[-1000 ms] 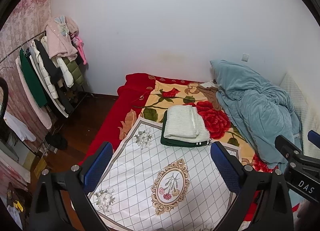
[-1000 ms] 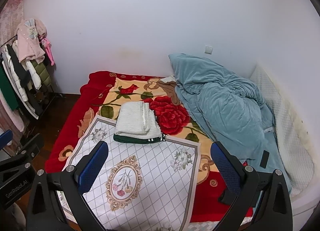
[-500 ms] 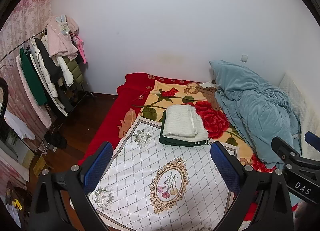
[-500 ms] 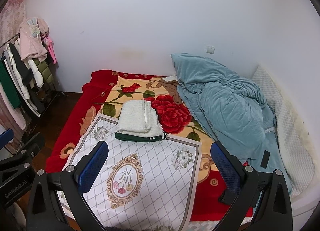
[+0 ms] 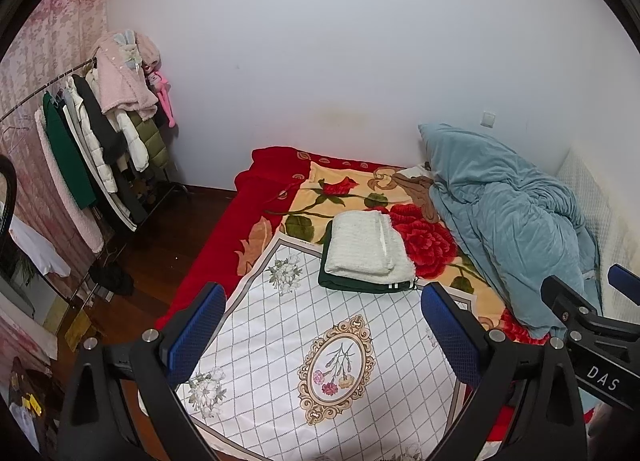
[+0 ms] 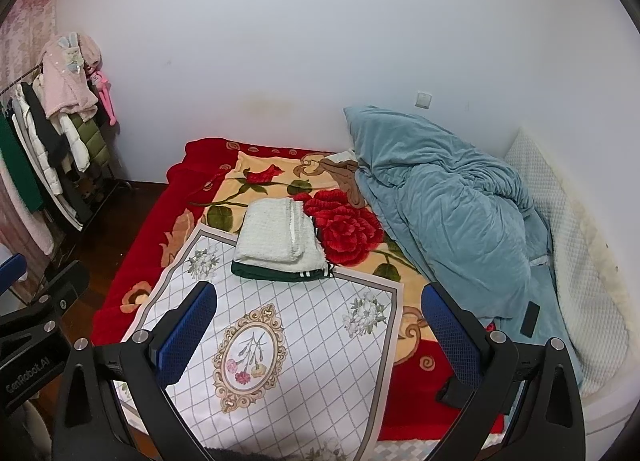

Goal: Fold large clothes

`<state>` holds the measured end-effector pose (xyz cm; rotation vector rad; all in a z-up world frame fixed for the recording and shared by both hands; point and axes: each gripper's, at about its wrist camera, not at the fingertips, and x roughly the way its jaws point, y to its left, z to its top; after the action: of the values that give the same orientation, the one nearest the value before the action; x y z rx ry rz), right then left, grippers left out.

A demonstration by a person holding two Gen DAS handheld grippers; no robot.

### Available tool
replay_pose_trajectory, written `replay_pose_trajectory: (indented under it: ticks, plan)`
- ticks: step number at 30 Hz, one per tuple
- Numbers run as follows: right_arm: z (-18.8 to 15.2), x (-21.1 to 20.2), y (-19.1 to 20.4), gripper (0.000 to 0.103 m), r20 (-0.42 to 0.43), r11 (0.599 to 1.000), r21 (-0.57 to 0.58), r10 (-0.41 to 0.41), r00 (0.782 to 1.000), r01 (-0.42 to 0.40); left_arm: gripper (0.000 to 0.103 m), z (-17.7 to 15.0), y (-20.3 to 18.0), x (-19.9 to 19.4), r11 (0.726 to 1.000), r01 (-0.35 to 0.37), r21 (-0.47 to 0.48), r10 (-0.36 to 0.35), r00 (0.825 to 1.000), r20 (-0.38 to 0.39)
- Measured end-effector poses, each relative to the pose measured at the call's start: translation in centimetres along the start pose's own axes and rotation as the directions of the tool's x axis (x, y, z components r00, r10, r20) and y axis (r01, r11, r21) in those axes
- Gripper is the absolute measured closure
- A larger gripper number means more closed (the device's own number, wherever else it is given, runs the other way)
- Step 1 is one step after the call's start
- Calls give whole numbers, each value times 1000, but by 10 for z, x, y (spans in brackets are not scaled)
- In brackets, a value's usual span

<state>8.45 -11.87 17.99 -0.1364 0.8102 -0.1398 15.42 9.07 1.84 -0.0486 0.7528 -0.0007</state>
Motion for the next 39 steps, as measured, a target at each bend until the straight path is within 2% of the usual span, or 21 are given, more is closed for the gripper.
replay_pose_trajectory:
  ticks: [39]
  plan:
    - [3,-1,-9,0,1,1000,10,5,1000,-5,3,1,0,-2,1000,-4,-5,4,1000,17]
